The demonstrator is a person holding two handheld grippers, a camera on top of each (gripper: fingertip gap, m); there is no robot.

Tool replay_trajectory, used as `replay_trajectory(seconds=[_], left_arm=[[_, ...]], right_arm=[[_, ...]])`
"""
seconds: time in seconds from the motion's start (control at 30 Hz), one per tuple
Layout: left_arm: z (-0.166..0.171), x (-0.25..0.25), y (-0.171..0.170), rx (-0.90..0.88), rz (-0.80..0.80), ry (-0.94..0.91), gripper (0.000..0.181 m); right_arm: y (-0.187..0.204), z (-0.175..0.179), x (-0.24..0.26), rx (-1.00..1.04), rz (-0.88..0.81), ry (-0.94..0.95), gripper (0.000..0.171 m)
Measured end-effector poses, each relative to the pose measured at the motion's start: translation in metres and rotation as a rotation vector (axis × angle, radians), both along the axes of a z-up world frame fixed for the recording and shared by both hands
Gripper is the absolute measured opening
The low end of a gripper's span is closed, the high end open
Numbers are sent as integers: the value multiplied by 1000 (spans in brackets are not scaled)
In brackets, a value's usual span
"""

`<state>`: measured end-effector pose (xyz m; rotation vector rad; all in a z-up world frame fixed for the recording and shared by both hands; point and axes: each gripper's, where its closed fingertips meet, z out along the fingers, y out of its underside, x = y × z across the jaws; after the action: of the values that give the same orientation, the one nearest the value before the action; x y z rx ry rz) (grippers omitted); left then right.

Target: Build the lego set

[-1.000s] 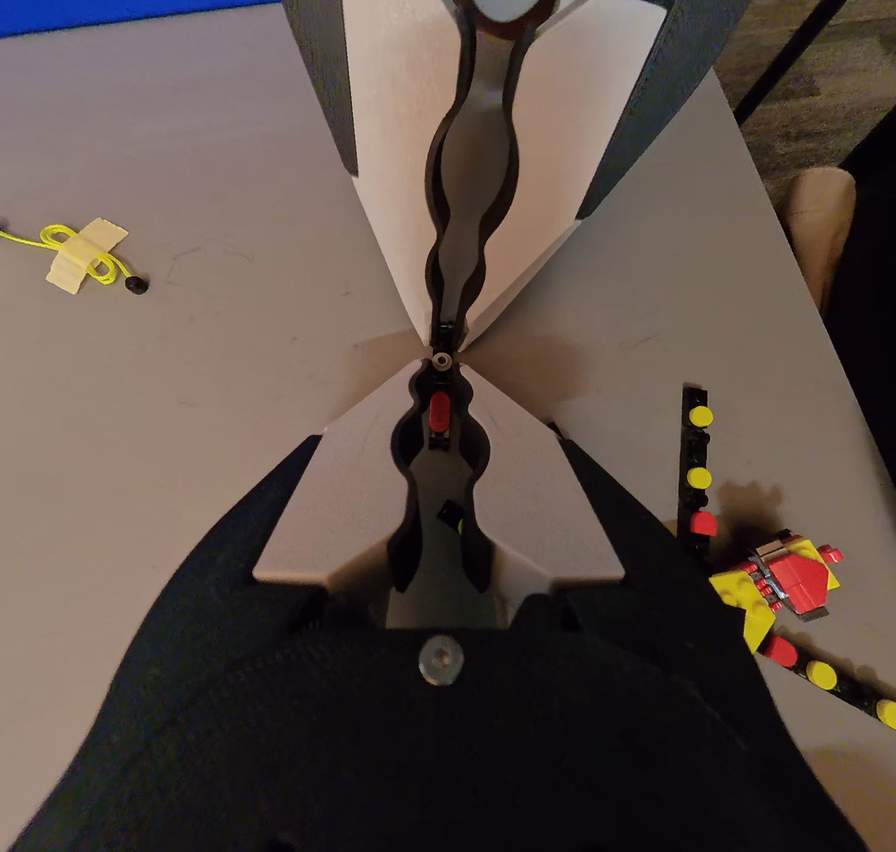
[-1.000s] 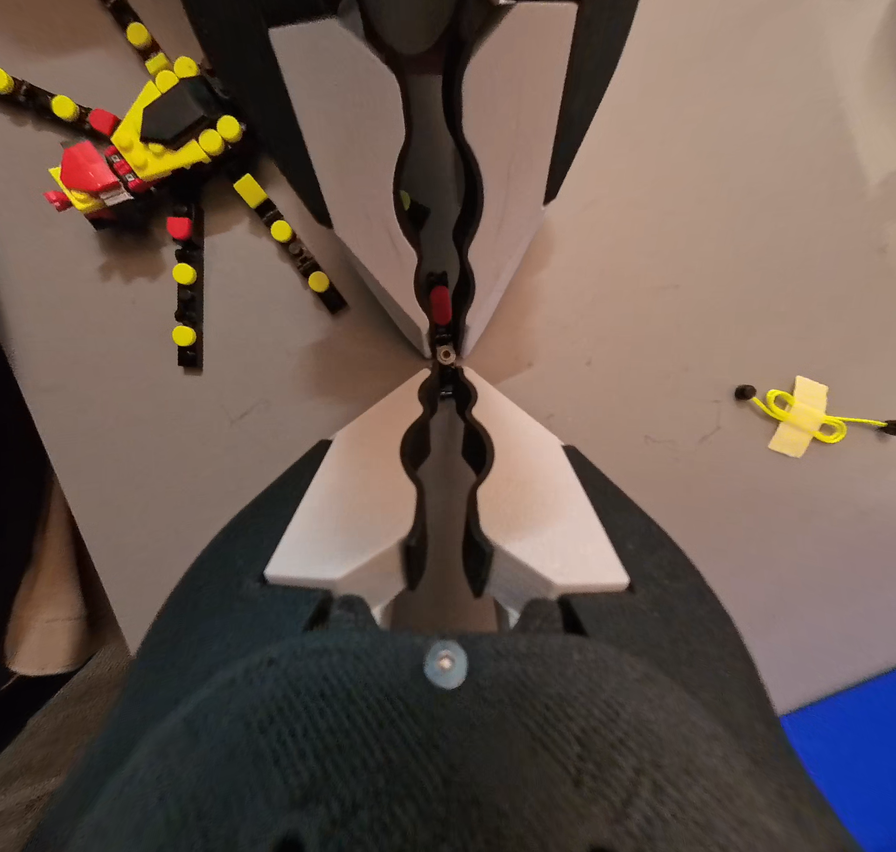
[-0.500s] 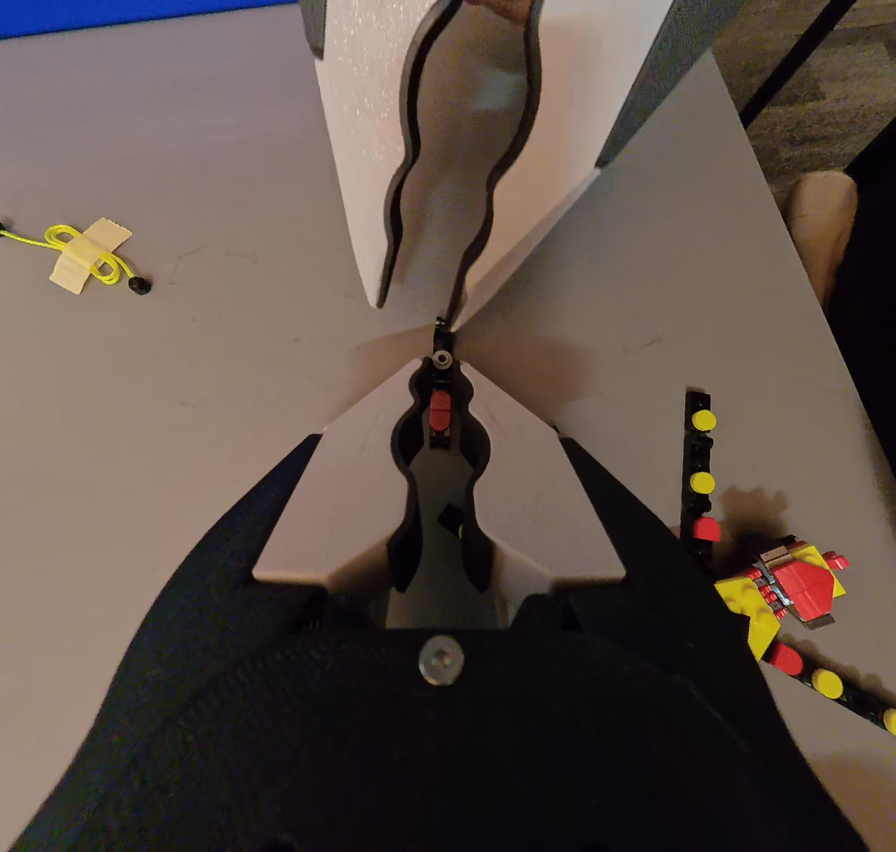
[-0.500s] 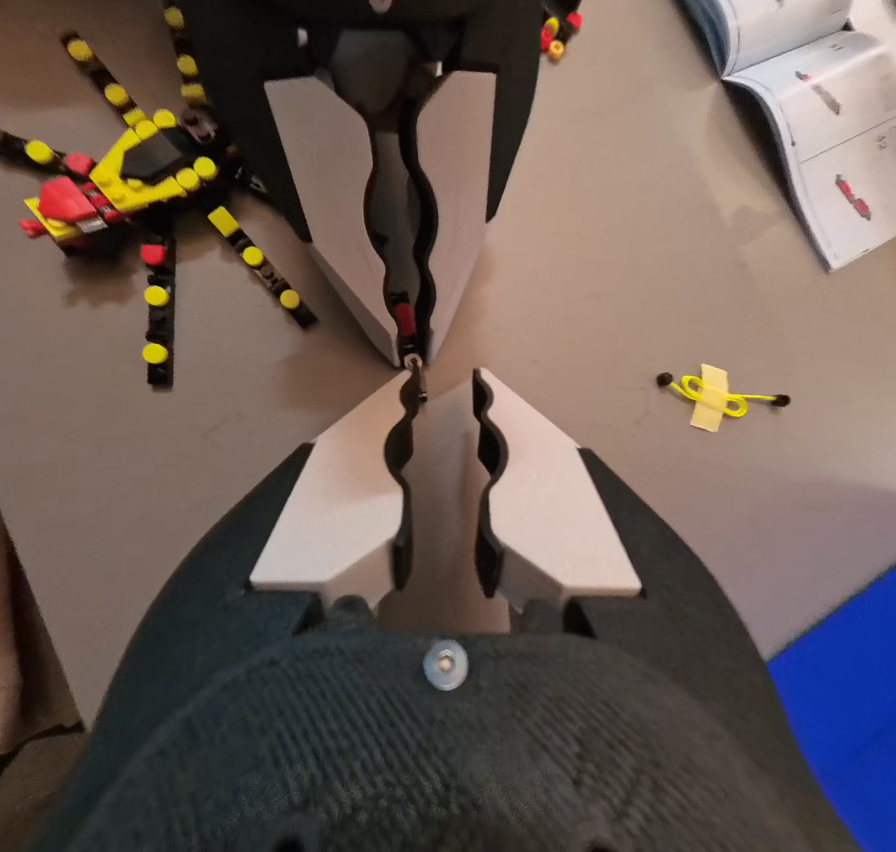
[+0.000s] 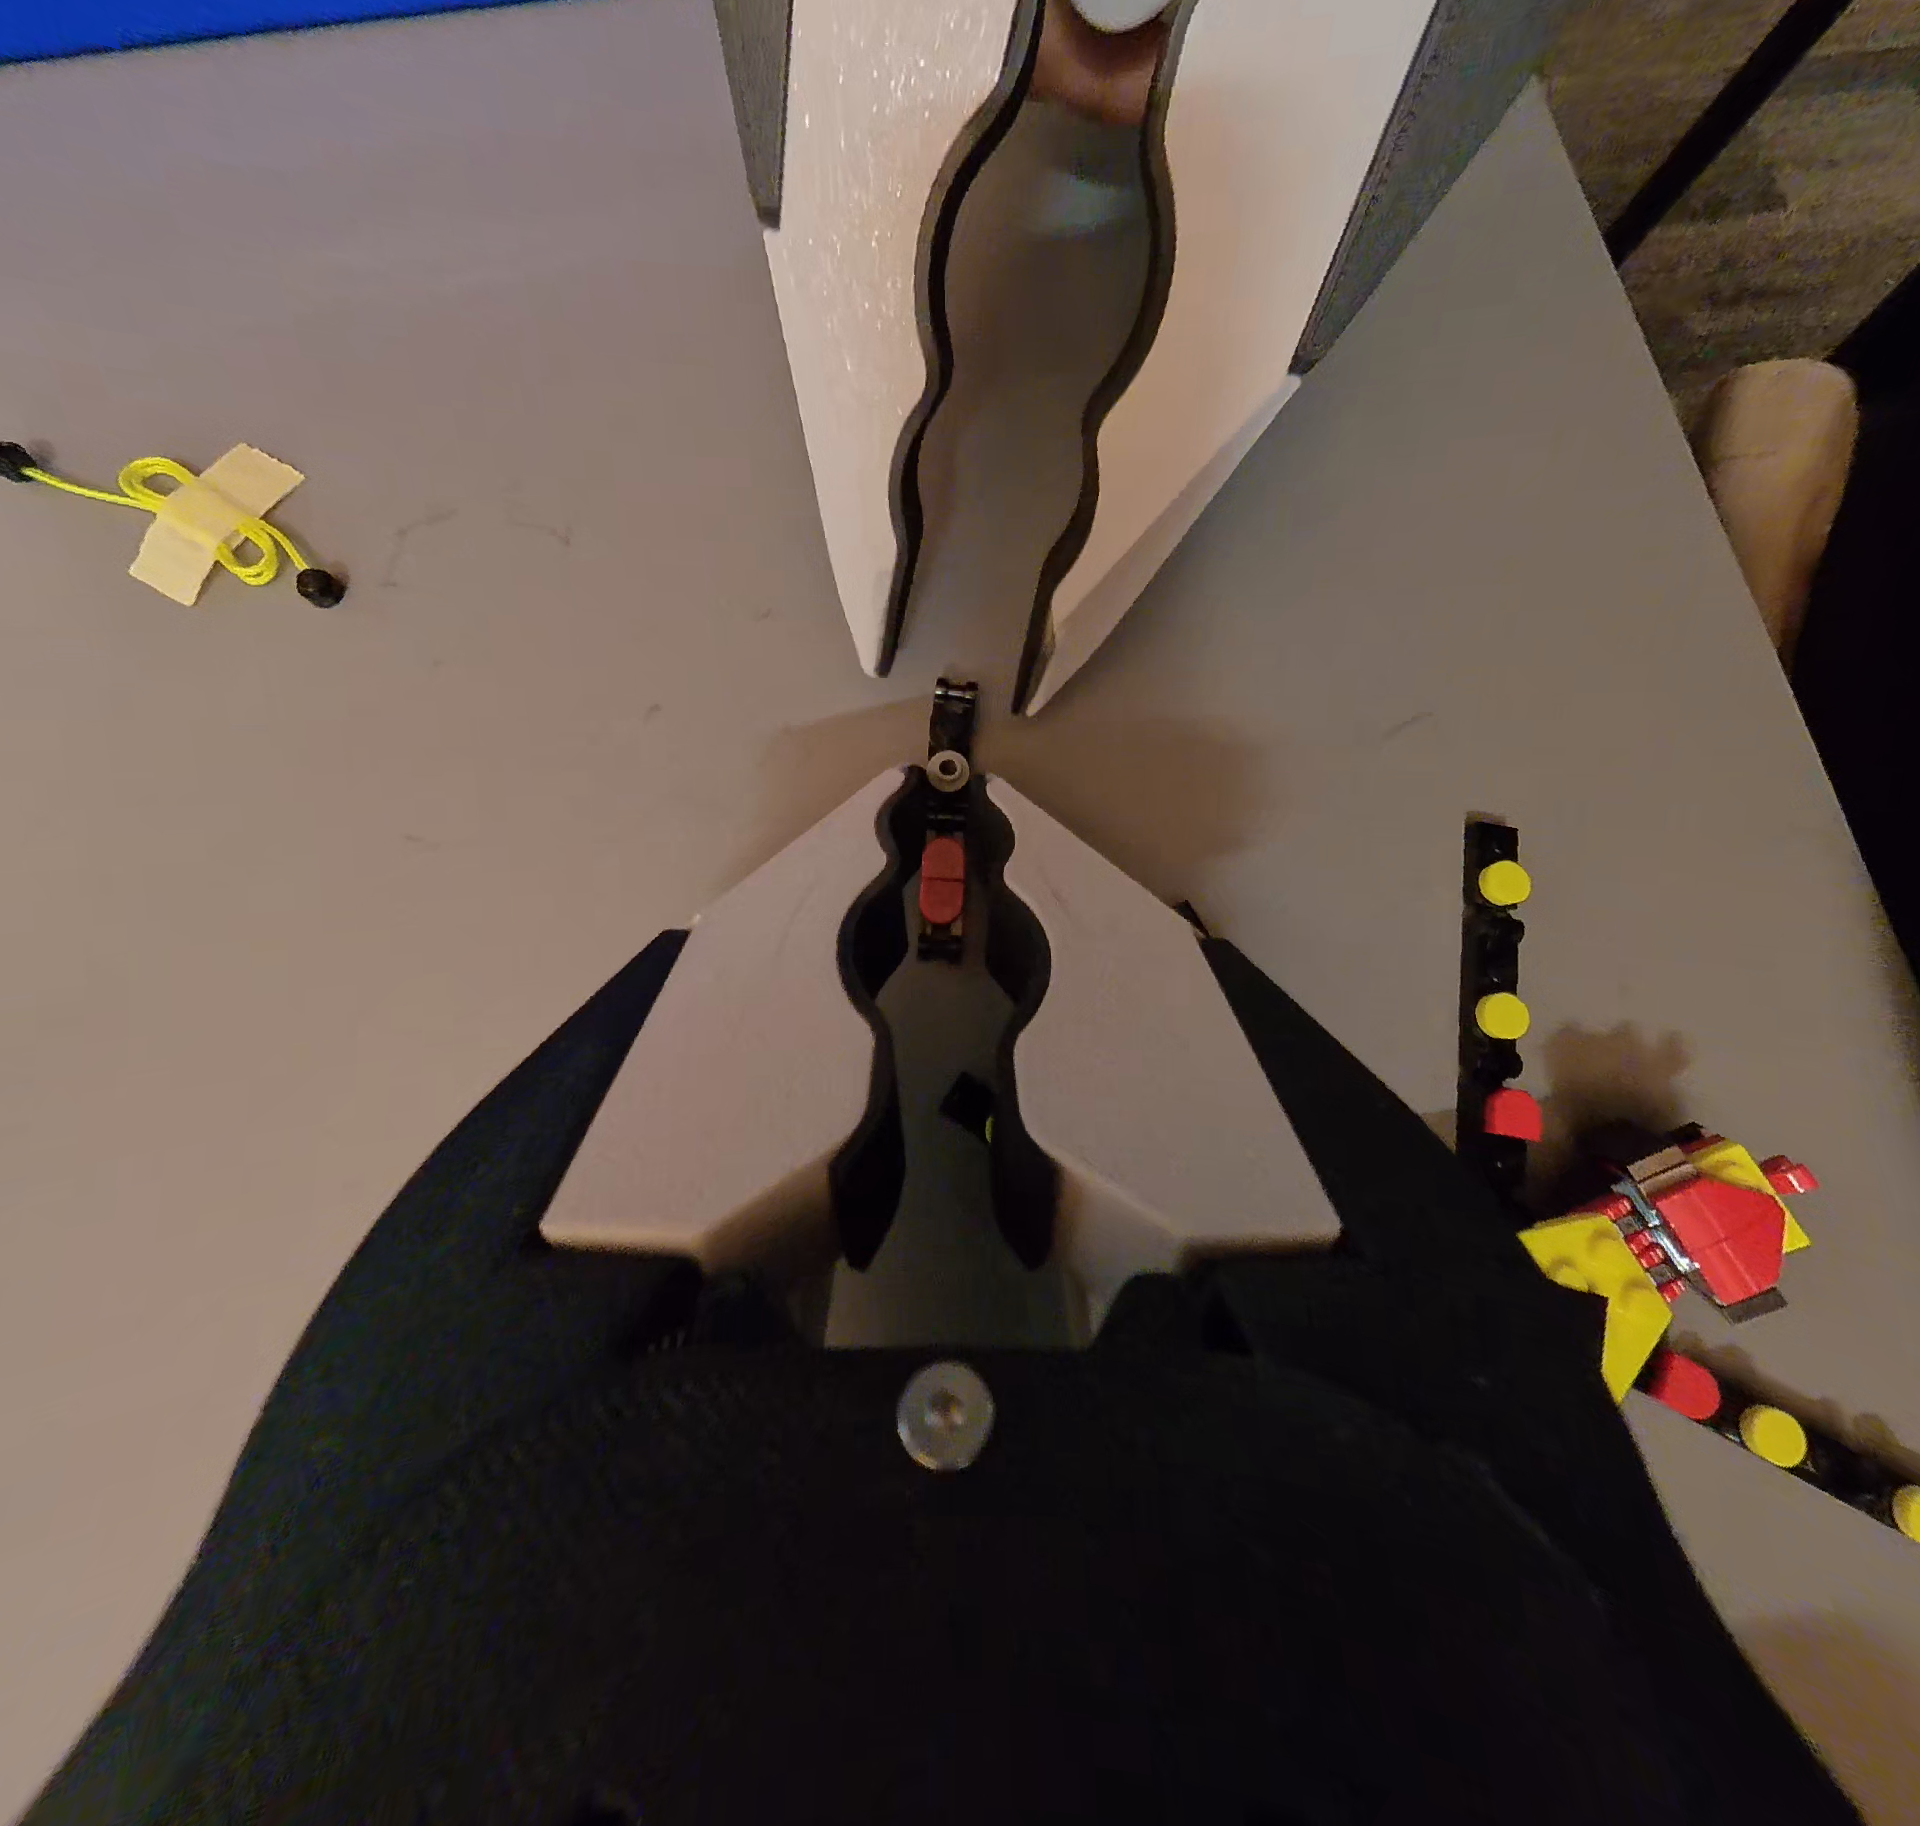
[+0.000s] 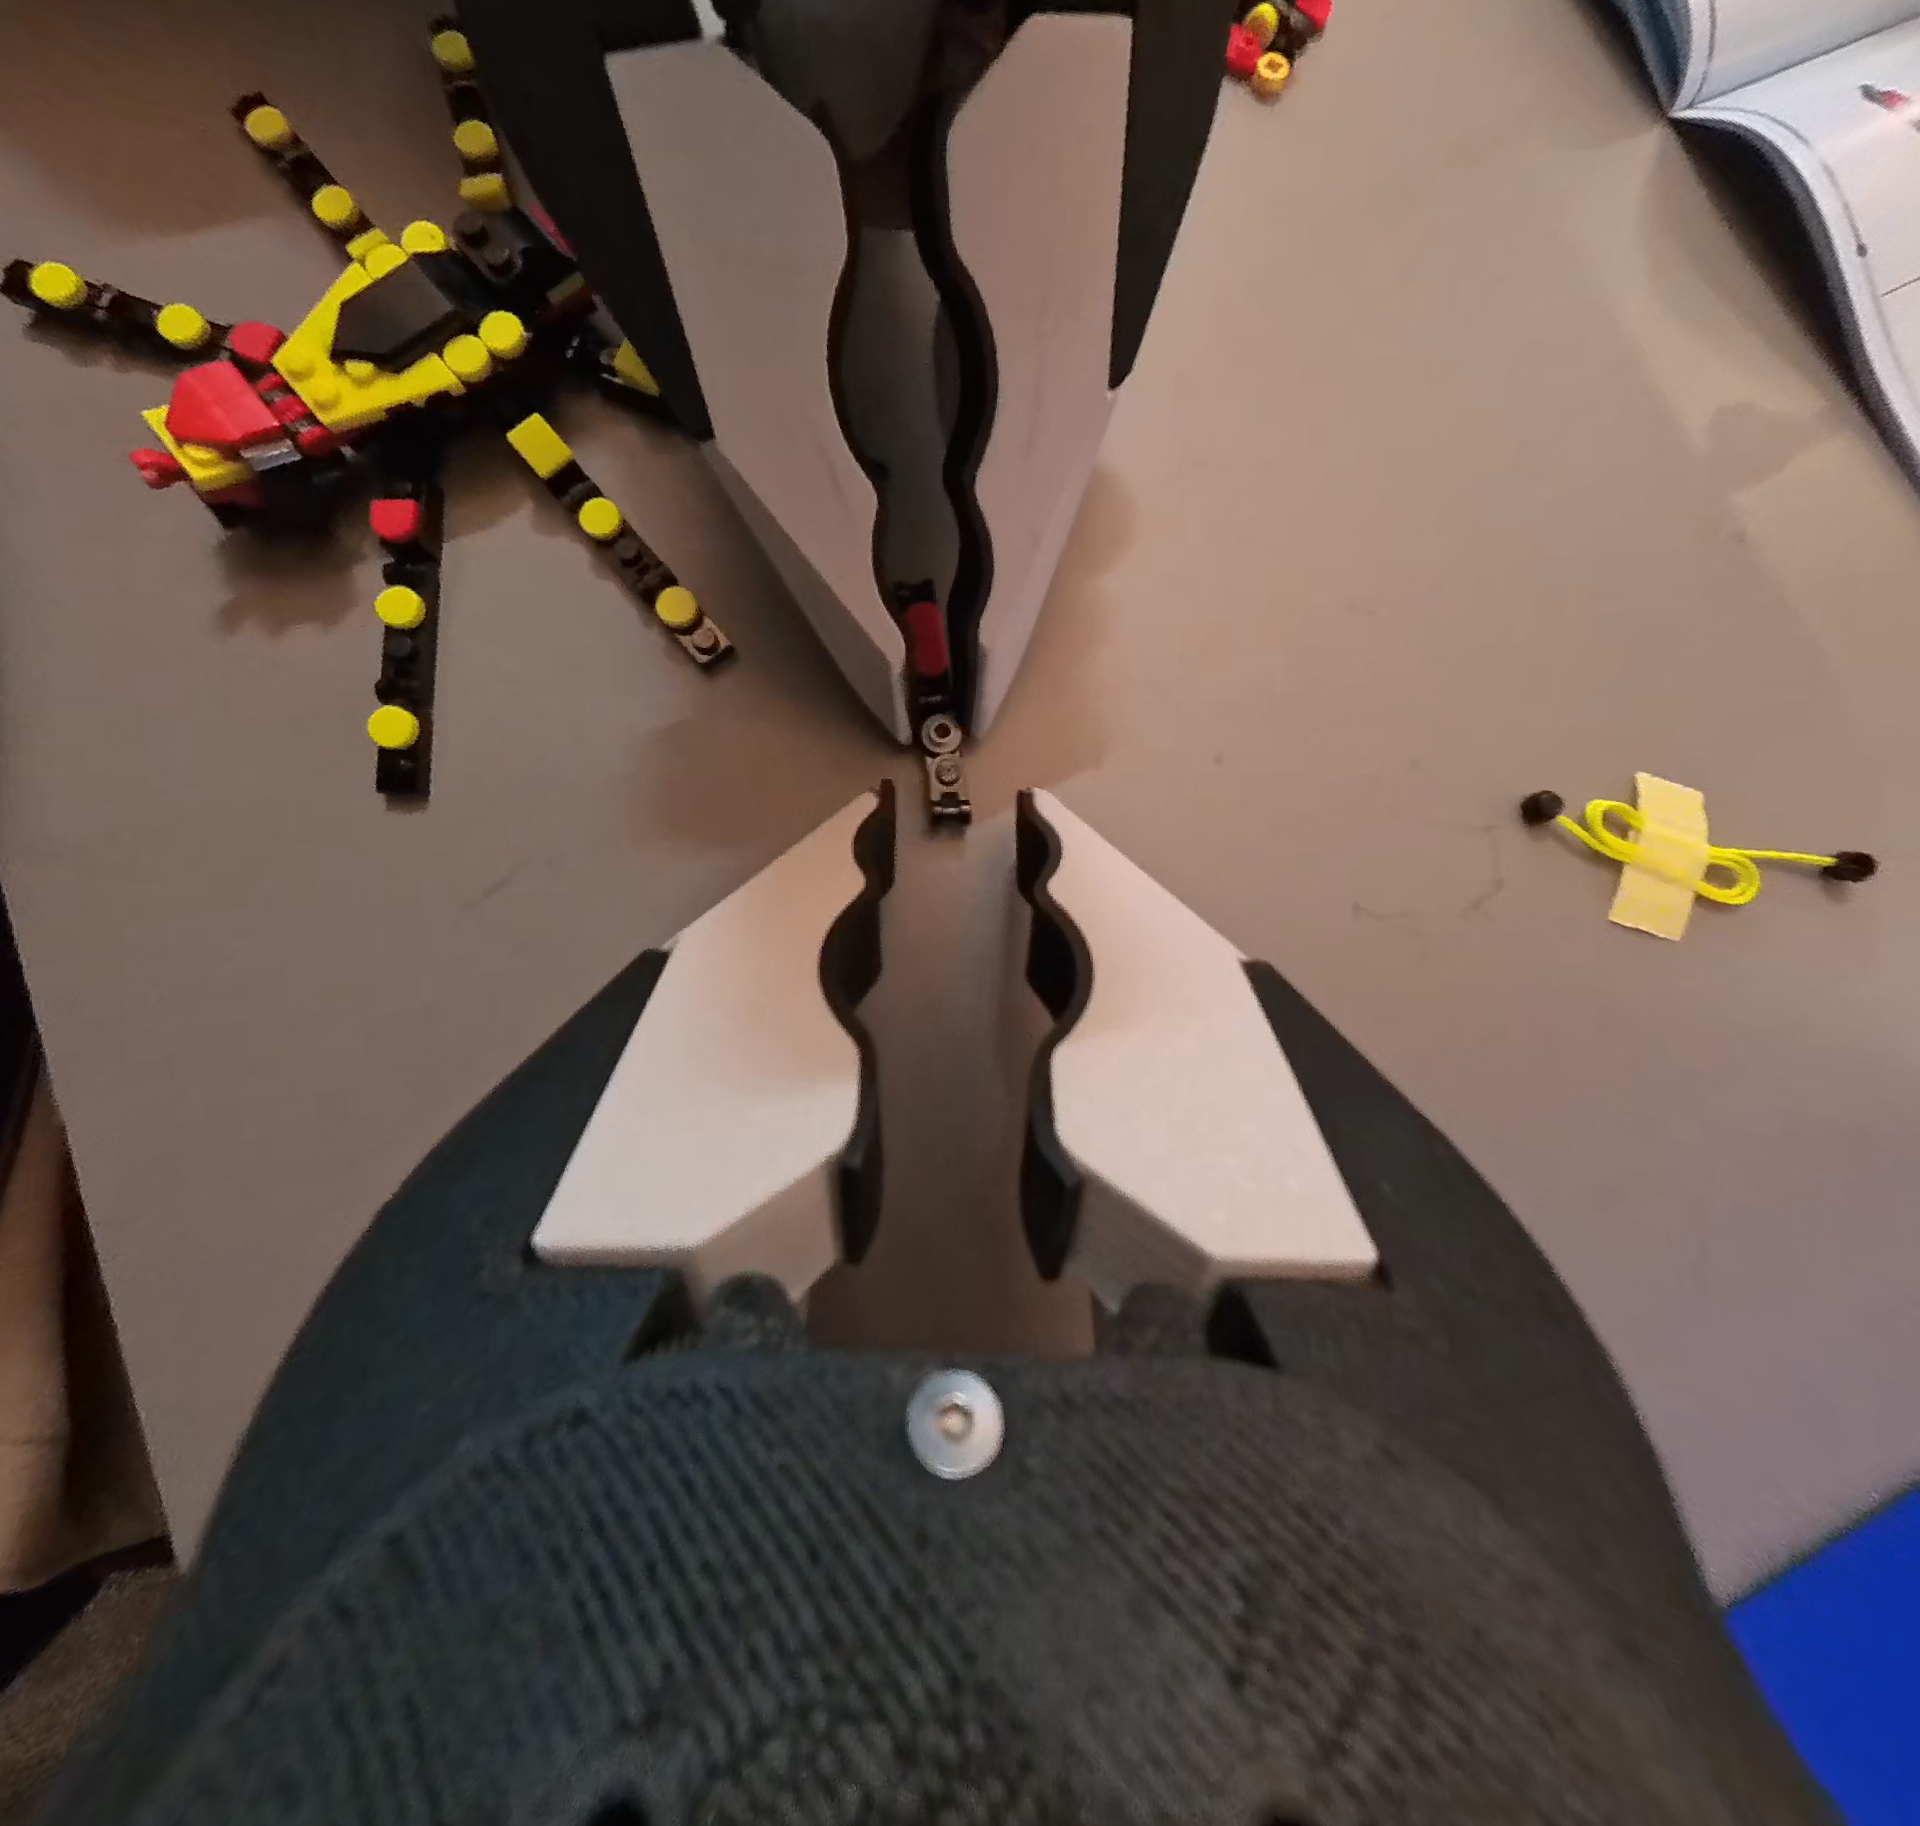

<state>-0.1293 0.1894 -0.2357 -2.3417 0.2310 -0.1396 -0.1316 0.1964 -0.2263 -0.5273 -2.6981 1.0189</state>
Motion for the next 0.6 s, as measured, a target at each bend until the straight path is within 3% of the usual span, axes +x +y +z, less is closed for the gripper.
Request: replay_trajectory(seconds=[0.23, 0.6], left_arm=[[0, 1, 0, -1, -14, -26, 7], [0, 2, 0, -3, -37, -32, 7]], right_arm=[[-1, -6, 1, 28, 73, 14, 7], [-2, -7, 4, 110, 259, -17, 7]])
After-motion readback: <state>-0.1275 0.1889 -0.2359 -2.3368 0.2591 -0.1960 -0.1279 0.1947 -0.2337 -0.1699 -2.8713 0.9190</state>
